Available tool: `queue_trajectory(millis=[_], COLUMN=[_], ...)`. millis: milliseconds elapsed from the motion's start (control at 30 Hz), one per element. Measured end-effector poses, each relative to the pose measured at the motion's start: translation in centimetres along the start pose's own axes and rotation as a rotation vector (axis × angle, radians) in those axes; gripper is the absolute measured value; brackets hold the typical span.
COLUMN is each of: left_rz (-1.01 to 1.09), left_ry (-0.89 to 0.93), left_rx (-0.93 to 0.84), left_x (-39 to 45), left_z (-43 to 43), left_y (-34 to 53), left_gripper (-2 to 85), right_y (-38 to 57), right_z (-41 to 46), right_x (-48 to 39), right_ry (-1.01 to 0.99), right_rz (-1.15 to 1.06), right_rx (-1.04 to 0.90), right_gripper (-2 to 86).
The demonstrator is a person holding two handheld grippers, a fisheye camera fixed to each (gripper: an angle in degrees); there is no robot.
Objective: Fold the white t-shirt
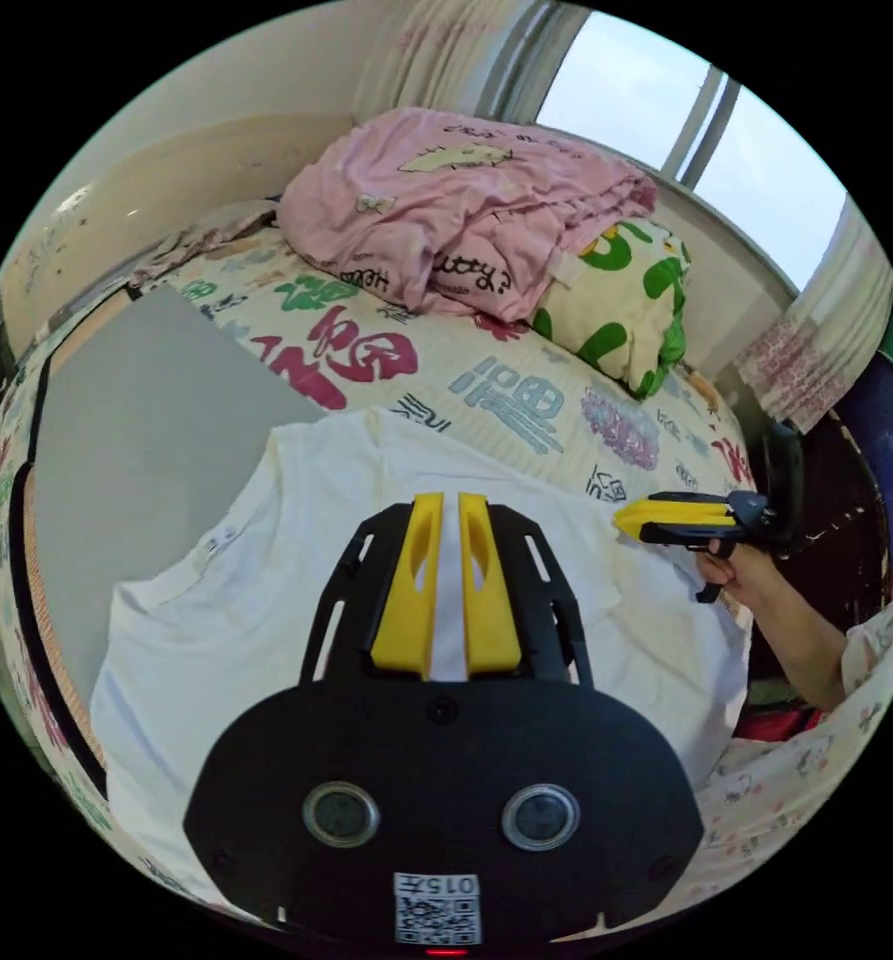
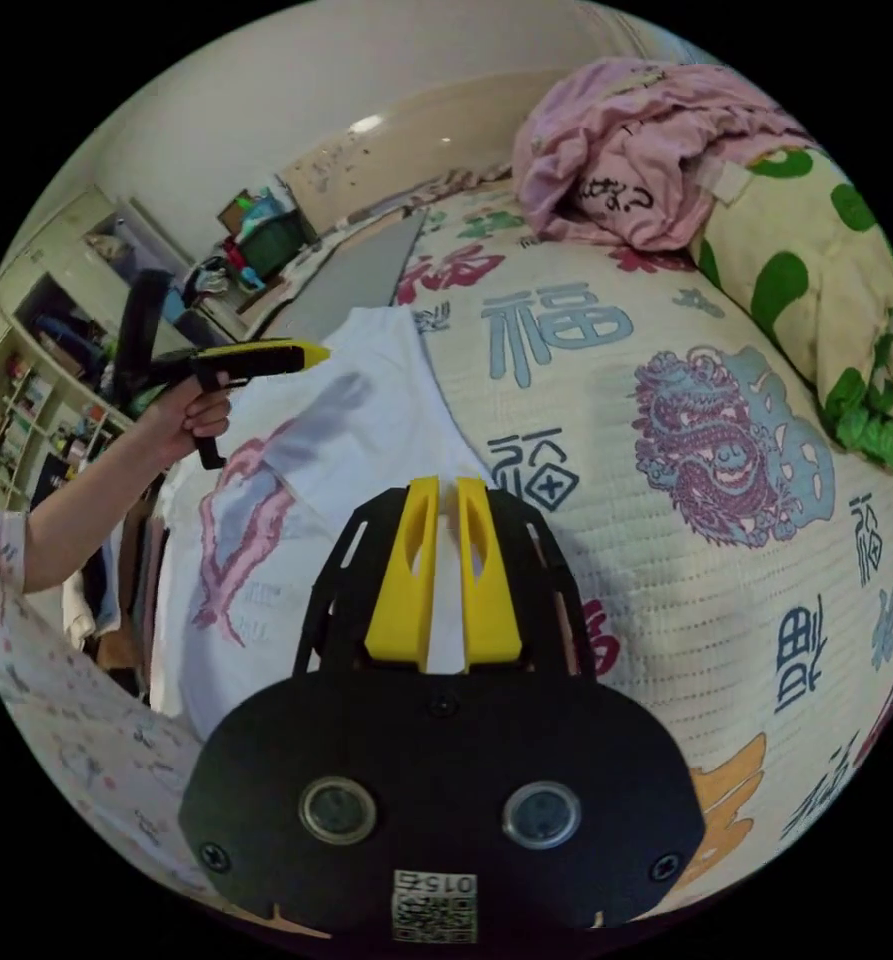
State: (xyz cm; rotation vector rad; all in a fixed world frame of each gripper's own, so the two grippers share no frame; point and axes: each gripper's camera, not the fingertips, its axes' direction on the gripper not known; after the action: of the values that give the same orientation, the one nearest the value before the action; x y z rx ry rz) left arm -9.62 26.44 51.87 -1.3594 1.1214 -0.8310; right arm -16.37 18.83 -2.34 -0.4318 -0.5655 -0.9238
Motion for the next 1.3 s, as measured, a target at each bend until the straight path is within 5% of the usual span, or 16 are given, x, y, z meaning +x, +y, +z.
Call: queue_trajectory(millis=[367,533,767,1033,1300], left_rz=[-0.009,-0.103,-0.132,-0.384,-0.48], left_ry=[-0.157,-0.025,-0.099,-0.333,-0.485], left_rx=[-0.063,0.066,0.101,0.051,0.066], left_x=[6.7,14.3,26.9,35.5,44.9], left_z=[0.6,-6.7,-14.1,-20.6,-19.5], left_y=[3.2,16.3,36.5,58.4,69.8], left_gripper=[2.9,3.9,4.4,5.0,5.1], right_y=[3.9,6.1,12.1,21.6,34.0], right_z=[12.0,15.6,17.3,19.6,29.1], right_x=[3.5,7.0,10.9,6.3,0.9], right_ry=[0.162,0.12,0.064,0.026,0.063], right_rz=[-0.037,-0.016,0.095,-0.082,-0.352], right_rx=[-0.047,-0.046,-0.039,-0.117,-0.403], right_gripper=[-0.5,-0.5,0.3,2.3,0.4])
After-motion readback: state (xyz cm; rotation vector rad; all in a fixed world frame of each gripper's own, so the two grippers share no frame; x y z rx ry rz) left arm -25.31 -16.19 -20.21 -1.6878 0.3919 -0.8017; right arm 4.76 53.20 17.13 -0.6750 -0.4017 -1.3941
